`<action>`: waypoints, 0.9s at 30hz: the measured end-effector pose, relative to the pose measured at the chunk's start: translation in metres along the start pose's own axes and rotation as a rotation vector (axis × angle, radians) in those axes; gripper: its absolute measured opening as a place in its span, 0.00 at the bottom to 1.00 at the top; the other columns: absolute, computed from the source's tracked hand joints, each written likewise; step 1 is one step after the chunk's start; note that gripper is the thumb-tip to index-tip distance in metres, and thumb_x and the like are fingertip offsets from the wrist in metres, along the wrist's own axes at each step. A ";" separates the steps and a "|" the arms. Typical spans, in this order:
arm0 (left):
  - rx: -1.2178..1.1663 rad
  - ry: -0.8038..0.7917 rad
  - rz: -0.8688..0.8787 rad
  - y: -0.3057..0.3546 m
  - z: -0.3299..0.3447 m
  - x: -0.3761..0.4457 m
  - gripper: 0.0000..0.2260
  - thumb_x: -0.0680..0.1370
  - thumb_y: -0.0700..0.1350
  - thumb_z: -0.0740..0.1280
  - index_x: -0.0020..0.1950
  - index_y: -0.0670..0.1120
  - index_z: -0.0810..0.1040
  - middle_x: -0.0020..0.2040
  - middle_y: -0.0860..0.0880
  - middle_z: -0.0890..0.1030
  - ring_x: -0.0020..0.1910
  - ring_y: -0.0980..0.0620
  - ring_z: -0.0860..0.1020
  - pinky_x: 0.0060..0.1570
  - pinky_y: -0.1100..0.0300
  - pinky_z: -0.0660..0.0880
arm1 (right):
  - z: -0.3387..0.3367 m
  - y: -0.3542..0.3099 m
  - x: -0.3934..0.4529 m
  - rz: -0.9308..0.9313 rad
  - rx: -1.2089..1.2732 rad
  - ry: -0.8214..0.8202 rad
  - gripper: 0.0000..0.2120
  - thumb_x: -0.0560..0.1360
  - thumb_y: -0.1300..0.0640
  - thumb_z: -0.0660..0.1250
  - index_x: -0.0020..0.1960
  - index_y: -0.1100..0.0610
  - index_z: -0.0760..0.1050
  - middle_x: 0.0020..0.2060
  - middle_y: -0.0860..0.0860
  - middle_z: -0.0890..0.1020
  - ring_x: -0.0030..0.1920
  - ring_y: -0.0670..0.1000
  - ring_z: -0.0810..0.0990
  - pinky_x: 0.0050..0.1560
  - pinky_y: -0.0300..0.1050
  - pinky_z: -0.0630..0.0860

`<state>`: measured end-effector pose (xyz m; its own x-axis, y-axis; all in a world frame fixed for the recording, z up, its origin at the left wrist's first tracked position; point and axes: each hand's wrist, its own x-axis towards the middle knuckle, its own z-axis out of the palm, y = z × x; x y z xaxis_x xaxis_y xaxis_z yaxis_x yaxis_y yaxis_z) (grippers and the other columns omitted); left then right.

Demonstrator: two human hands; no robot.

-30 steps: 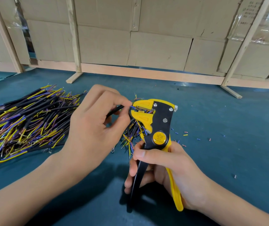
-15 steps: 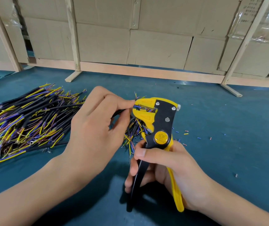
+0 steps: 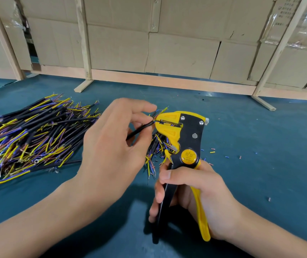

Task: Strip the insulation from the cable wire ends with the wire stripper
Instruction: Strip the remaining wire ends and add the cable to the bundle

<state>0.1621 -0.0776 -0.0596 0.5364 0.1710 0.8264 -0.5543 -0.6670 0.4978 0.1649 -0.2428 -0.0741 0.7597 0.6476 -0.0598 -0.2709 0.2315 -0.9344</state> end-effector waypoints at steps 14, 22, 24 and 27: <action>-0.062 -0.001 -0.051 -0.003 0.006 -0.002 0.14 0.74 0.36 0.73 0.50 0.55 0.78 0.47 0.59 0.79 0.48 0.61 0.80 0.49 0.58 0.80 | 0.000 0.000 -0.001 -0.013 -0.109 0.196 0.12 0.54 0.53 0.69 0.28 0.59 0.70 0.23 0.57 0.69 0.20 0.56 0.69 0.25 0.43 0.72; 0.253 -0.249 0.577 -0.034 -0.012 0.023 0.06 0.79 0.31 0.65 0.46 0.33 0.82 0.40 0.38 0.78 0.38 0.38 0.77 0.38 0.46 0.75 | 0.006 0.003 -0.007 0.007 -0.131 0.251 0.12 0.53 0.50 0.70 0.29 0.58 0.73 0.24 0.58 0.71 0.21 0.56 0.71 0.26 0.45 0.73; 0.262 -0.255 0.591 -0.041 -0.012 0.025 0.10 0.81 0.33 0.63 0.46 0.32 0.82 0.40 0.38 0.77 0.37 0.37 0.77 0.37 0.45 0.75 | 0.007 0.002 -0.007 0.025 -0.135 0.259 0.12 0.54 0.51 0.71 0.29 0.59 0.74 0.25 0.58 0.72 0.22 0.56 0.71 0.27 0.46 0.73; 0.248 -0.271 0.539 -0.044 -0.012 0.027 0.08 0.80 0.32 0.64 0.45 0.33 0.82 0.40 0.38 0.78 0.37 0.38 0.77 0.37 0.46 0.76 | 0.009 0.000 -0.005 0.054 -0.104 0.247 0.08 0.61 0.55 0.71 0.31 0.60 0.75 0.27 0.60 0.73 0.23 0.57 0.73 0.29 0.50 0.75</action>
<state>0.1934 -0.0352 -0.0565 0.3840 -0.4014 0.8315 -0.6444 -0.7615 -0.0700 0.1555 -0.2392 -0.0708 0.8704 0.4573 -0.1823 -0.2624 0.1177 -0.9577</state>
